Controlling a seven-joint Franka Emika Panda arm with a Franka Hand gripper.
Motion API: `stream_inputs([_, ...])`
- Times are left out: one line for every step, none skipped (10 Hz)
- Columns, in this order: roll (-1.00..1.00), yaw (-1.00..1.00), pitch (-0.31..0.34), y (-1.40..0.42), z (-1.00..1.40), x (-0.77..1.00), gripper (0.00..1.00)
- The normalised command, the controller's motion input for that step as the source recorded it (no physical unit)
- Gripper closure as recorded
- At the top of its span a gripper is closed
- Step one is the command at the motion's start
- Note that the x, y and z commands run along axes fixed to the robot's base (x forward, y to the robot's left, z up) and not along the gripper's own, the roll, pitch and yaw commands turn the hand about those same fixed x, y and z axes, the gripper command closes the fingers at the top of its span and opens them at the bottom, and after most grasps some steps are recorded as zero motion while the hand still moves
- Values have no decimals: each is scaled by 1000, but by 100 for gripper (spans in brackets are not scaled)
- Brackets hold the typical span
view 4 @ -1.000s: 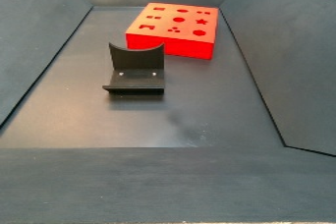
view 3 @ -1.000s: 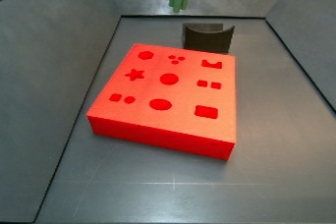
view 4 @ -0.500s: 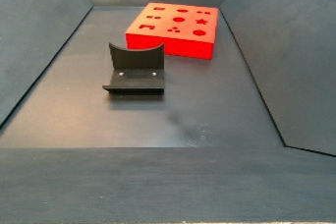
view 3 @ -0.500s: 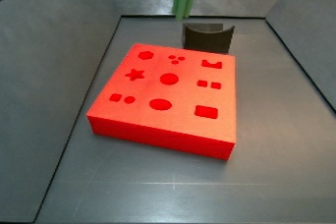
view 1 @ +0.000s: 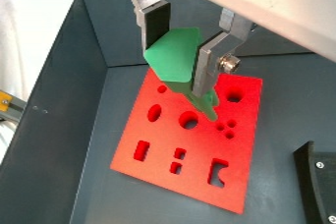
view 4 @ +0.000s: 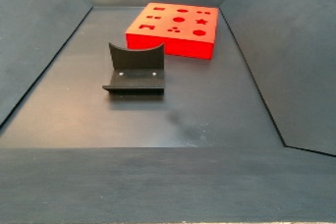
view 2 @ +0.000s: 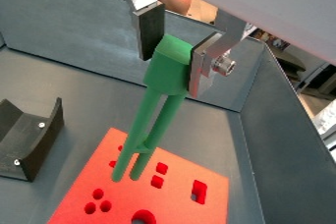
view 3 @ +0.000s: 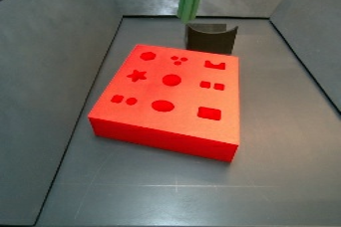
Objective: Pick up the 3 prong object. Move up. Place the 3 prong object on the fixture. Regrasp the 3 prong object. Move to above the board. Insert the 3 prong object.
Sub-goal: Insert the 3 prong object.
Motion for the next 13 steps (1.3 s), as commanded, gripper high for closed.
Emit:
stream_inputs([-101, 57, 0, -200, -151, 226, 100])
stream_inputs([-127, 154, 0, -231, -280, 220, 100])
stream_inputs([-211, 286, 0, -194, -454, 209, 100])
stream_inputs([-286, 354, 0, -134, -480, 177, 100])
stream_inputs([-299, 369, -7, -31, -454, 146, 100])
stream_inputs([-96, 243, -41, 0, -166, 23, 100])
stream_inputs([-1, 283, -19, 0, -146, 0, 100])
stream_inputs([0, 197, 0, 0, -46, -49, 100])
stream_inputs([0, 137, 0, 0, -51, -14, 100])
stream_inputs([0, 111, 4, 26, 0, 0, 100])
stream_inputs([0, 174, 30, 223, -17, 14, 100])
stream_inputs([0, 277, 0, 380, -34, -37, 100])
stream_inputs([-1, 251, 0, 317, -9, -143, 100])
